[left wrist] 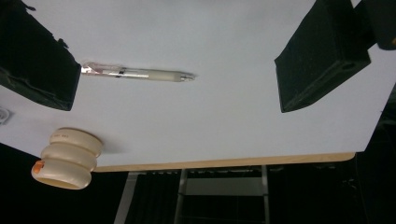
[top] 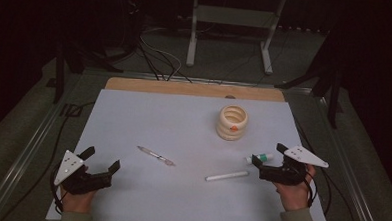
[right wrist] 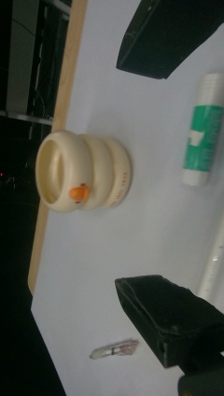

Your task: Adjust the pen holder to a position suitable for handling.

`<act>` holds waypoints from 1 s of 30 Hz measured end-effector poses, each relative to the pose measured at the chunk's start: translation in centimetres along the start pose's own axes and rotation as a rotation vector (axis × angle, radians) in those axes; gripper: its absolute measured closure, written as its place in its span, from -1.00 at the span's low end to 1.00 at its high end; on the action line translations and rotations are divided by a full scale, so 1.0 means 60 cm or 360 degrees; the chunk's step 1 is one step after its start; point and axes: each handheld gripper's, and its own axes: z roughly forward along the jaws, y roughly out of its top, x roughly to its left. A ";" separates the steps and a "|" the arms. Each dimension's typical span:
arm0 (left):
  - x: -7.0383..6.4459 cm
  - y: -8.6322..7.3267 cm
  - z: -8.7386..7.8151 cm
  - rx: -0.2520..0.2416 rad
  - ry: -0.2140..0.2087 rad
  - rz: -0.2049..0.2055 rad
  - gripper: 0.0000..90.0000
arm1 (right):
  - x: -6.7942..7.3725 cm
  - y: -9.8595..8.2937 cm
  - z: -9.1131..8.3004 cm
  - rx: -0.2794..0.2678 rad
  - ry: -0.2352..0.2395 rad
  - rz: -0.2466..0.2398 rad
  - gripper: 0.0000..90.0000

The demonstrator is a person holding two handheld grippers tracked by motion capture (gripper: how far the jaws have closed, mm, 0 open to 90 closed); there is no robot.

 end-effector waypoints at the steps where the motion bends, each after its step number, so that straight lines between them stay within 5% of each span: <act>1: 0.000 0.000 0.000 -0.0001 -0.0004 0.0003 -0.99 | 0.000 0.007 0.003 -0.0002 0.0006 0.0013 -1.00; 26: -0.002 0.011 -0.005 0.0024 0.0066 0.0046 -0.99 | 0.002 0.114 0.097 0.0000 0.0039 0.0163 -1.00; 30: 0.002 0.008 -0.005 0.0023 0.0006 0.0016 -0.91 | 0.001 0.125 0.109 0.0000 0.0026 0.0164 -1.00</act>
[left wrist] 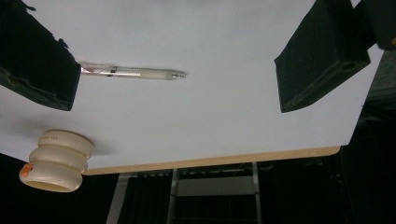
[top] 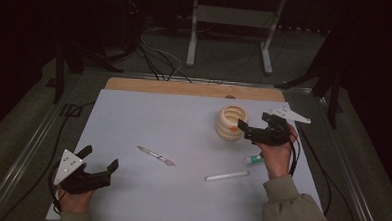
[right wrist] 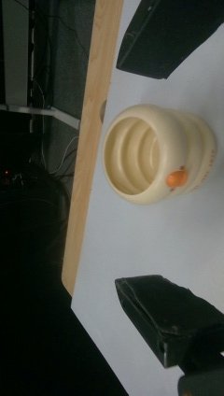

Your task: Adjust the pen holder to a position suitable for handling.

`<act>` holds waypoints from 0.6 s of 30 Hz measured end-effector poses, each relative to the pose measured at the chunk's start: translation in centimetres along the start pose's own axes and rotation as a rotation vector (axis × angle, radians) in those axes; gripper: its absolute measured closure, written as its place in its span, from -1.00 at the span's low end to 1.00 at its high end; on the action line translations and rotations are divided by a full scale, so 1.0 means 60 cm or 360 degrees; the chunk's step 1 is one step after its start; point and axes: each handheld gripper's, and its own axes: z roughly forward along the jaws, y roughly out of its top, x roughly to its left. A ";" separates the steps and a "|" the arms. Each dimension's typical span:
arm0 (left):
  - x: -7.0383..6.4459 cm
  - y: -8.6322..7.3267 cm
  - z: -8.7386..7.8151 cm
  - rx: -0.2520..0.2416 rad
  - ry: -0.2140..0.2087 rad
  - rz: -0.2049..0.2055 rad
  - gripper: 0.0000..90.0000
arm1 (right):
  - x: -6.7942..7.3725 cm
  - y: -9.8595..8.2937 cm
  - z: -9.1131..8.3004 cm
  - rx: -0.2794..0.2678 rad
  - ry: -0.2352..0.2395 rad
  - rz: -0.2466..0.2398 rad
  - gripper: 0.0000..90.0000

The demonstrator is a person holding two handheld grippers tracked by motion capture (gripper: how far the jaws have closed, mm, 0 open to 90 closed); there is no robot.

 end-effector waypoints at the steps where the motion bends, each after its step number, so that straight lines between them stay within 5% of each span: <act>1: 0.000 -0.001 0.001 -0.0002 0.0007 -0.0010 -0.89 | 0.000 0.003 0.003 -0.0002 -0.0006 0.0000 -1.00; 7: -0.001 -0.001 -0.002 -0.0023 0.0075 -0.0014 -1.00 | -0.008 0.017 0.024 0.0008 -0.0043 0.0010 -1.00; 18: 0.000 -0.005 0.000 -0.0037 0.0092 -0.0029 -1.00 | -0.021 0.032 0.067 0.0078 -0.0118 -0.0001 -1.00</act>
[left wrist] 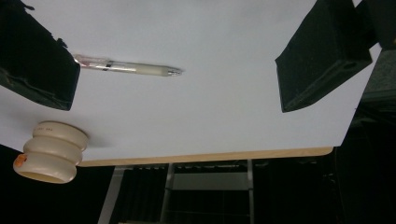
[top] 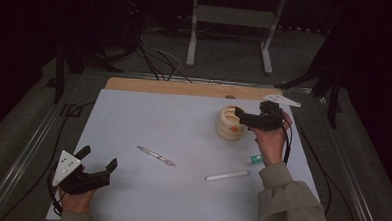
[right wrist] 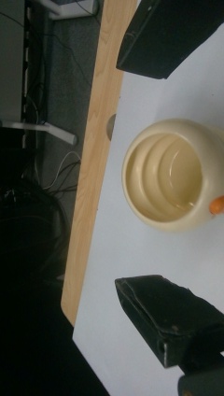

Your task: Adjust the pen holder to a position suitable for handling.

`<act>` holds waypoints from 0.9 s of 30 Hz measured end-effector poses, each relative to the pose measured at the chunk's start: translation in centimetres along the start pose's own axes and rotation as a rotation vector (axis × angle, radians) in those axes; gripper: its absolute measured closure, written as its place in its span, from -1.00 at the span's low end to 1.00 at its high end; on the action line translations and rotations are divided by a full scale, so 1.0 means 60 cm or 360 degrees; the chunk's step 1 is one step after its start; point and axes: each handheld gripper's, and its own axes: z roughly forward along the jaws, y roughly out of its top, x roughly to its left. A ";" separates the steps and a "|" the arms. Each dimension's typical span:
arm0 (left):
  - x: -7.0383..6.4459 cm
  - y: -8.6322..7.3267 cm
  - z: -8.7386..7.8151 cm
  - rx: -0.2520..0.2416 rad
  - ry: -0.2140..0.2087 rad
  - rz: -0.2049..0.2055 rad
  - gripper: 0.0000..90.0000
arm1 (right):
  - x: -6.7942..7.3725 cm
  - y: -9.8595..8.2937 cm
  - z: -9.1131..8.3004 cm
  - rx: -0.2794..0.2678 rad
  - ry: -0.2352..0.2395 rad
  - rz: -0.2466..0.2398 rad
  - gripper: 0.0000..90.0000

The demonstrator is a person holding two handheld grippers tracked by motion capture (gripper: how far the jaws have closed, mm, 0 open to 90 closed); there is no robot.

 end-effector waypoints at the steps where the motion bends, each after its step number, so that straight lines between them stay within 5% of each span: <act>1: 0.000 -0.001 0.000 0.0001 -0.0002 0.0000 -1.00 | -0.002 0.001 0.006 0.0012 -0.0009 0.0002 -1.00; 19: 0.001 -0.004 0.003 0.0014 -0.0001 -0.0006 -1.00 | -0.031 -0.017 0.088 0.0272 -0.0148 0.0047 -0.97; 21: 0.001 -0.004 0.003 0.0015 -0.0003 -0.0008 -1.00 | -0.038 -0.021 0.094 0.0319 -0.0136 0.0083 -0.85; 27: 0.001 -0.003 0.004 0.0017 -0.0005 -0.0006 -1.00 | -0.049 -0.035 0.115 0.0482 -0.0167 0.0178 -0.05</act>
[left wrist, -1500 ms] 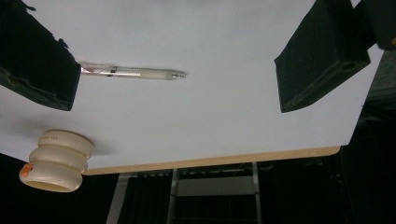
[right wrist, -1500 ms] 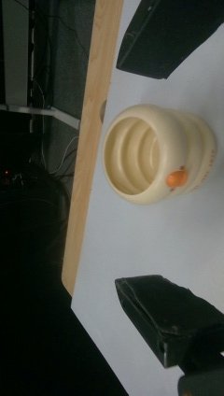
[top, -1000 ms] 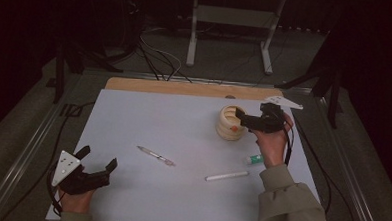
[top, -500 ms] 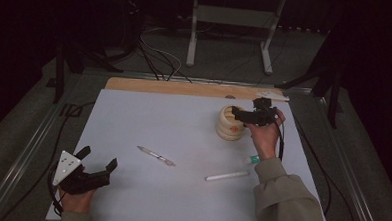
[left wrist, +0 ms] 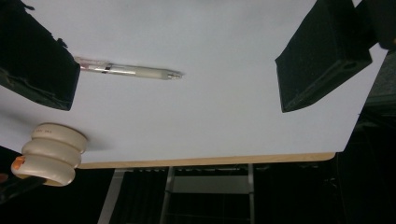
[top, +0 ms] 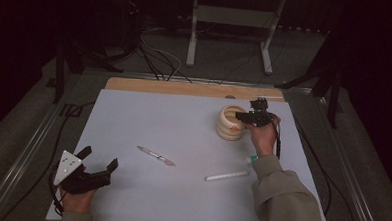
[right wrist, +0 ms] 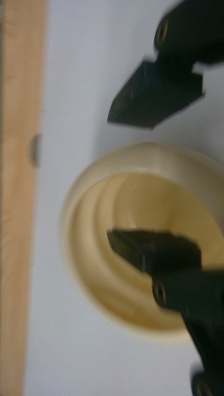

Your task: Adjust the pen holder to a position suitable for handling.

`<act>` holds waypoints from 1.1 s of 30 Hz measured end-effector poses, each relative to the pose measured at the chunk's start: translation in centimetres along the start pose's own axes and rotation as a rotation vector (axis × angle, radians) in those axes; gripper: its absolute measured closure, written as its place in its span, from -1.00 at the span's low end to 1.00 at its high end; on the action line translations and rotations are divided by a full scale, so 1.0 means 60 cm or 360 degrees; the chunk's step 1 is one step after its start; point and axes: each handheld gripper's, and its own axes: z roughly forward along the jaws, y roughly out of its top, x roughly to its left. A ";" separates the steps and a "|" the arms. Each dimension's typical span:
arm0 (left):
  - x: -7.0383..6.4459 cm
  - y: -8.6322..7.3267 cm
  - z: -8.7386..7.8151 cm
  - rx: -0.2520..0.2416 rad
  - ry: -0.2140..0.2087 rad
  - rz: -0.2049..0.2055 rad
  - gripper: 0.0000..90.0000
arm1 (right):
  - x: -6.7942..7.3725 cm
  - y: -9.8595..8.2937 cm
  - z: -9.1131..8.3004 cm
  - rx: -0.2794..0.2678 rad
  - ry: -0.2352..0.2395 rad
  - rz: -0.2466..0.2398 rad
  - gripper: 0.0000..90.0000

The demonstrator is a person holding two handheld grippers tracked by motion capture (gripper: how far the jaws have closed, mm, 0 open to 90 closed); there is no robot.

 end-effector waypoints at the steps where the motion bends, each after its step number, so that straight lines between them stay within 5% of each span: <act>1: 0.000 0.000 0.000 0.0000 -0.0001 0.0001 -1.00 | 0.000 -0.002 0.005 0.0032 -0.0027 0.0007 0.14; 4: 0.000 0.000 -0.001 -0.0002 0.0000 0.0001 -1.00 | -0.002 -0.004 0.009 0.0055 -0.0086 0.0063 0.67; 9: 0.001 0.000 -0.001 -0.0006 0.0006 -0.0009 -1.00 | 0.002 -0.004 0.006 0.0067 -0.0182 0.0027 0.72; 21: 0.001 -0.001 -0.001 -0.0003 0.0004 -0.0011 -1.00 | 0.021 -0.006 -0.014 0.0029 -0.0074 0.0007 0.72; 33: -0.001 -0.001 -0.001 -0.0006 -0.0007 -0.0010 -1.00 | 0.090 -0.011 -0.026 0.0045 0.0048 -0.0150 0.72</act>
